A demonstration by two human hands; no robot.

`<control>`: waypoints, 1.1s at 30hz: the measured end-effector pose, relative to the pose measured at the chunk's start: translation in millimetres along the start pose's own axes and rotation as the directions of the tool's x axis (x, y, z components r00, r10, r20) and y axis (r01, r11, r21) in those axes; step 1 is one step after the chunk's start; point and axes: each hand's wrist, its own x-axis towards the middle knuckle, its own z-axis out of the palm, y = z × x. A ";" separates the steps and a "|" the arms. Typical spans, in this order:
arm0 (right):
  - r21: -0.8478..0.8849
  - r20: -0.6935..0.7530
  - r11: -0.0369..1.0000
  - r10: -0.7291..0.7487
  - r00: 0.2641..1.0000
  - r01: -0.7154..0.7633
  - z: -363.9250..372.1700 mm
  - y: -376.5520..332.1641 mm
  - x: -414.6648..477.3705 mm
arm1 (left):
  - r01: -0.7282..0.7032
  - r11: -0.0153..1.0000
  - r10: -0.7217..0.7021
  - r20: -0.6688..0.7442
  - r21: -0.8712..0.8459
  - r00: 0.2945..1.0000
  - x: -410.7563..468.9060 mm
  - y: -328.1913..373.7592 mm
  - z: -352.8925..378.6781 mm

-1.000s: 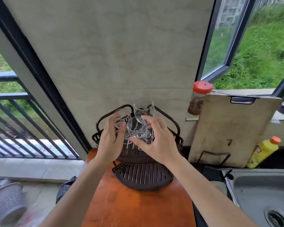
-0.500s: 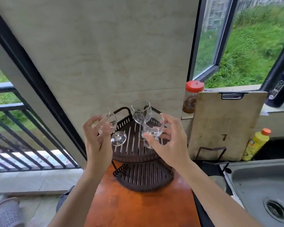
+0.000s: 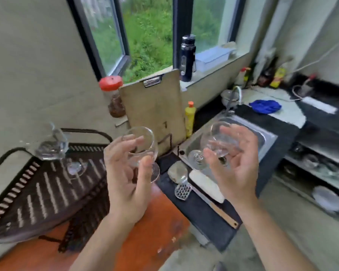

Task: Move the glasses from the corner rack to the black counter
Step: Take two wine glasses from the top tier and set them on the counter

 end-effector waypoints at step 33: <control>-0.461 -0.789 0.739 -0.089 0.608 -0.490 -819.5 -23.4 -58.0 | 0.490 0.790 0.069 0.848 -0.368 0.526 -236.8 219.8 828.0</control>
